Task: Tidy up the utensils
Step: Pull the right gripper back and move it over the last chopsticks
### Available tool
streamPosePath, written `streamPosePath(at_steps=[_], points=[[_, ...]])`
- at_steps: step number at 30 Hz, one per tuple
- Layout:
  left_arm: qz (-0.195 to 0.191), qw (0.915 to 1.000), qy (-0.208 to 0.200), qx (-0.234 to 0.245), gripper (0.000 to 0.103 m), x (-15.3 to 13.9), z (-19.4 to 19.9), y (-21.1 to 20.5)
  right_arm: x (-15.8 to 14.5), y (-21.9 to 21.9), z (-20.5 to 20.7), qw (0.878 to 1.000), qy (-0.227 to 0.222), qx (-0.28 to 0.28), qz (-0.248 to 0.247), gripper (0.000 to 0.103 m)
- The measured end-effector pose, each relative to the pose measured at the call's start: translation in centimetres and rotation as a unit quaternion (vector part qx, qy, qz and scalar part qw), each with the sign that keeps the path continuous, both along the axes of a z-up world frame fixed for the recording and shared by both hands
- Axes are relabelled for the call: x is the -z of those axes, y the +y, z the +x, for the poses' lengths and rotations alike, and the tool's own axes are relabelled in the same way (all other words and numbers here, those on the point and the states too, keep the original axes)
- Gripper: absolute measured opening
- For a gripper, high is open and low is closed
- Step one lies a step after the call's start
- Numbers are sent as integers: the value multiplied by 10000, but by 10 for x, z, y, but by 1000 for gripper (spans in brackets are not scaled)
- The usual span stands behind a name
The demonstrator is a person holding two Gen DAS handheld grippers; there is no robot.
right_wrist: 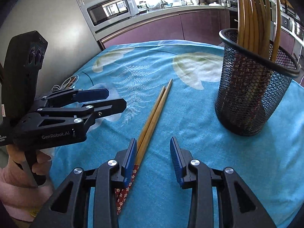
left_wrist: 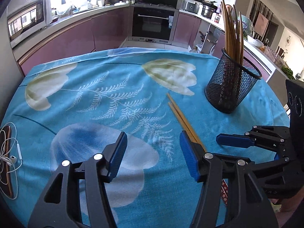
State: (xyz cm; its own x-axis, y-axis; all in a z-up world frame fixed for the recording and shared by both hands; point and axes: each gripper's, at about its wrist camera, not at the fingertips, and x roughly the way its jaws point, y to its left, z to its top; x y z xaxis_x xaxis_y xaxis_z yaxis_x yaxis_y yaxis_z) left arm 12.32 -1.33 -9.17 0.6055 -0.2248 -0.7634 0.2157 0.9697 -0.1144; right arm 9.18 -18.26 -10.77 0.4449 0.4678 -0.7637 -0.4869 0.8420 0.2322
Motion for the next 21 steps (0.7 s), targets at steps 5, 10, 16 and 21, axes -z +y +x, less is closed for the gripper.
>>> streamPosePath(at_steps=[5,10,16,21], points=[[-38,10000,37,-32,57,2,0,3,1,4,2,9999,-41,36,-117,34],[-39,10000,65,48,57,4,-1,0,1,2,1,9996,-87,123,-249,34],[-40,9995,118,298,57,7,-2,-13,0,-7,3,9993,-48,273,-260,33],[-44,9985,192,512,57,10,-1,-25,0,-16,5,9990,-12,389,-233,33]])
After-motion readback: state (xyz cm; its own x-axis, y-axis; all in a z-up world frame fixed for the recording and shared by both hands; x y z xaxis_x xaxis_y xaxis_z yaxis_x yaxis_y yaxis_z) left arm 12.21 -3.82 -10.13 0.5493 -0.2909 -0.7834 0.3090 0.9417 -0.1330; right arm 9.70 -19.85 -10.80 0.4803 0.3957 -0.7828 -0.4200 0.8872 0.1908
